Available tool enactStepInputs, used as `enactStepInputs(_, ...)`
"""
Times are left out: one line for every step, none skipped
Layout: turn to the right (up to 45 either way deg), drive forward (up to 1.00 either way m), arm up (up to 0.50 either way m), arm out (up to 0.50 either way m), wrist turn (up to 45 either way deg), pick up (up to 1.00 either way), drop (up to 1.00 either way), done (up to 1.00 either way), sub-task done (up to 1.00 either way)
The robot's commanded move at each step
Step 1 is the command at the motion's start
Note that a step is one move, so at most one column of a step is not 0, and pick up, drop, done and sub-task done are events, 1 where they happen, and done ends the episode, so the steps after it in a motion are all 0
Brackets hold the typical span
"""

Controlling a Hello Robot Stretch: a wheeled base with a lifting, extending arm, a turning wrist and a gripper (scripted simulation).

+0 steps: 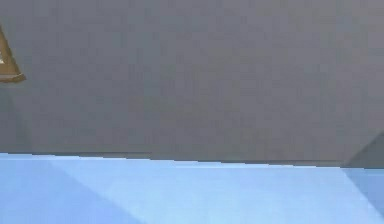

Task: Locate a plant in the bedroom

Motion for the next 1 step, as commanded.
enactStepInputs(0.0, 0.10, 0.00, 0.00, 0.0, 0.00, 0.00, 0.00, 0.00)
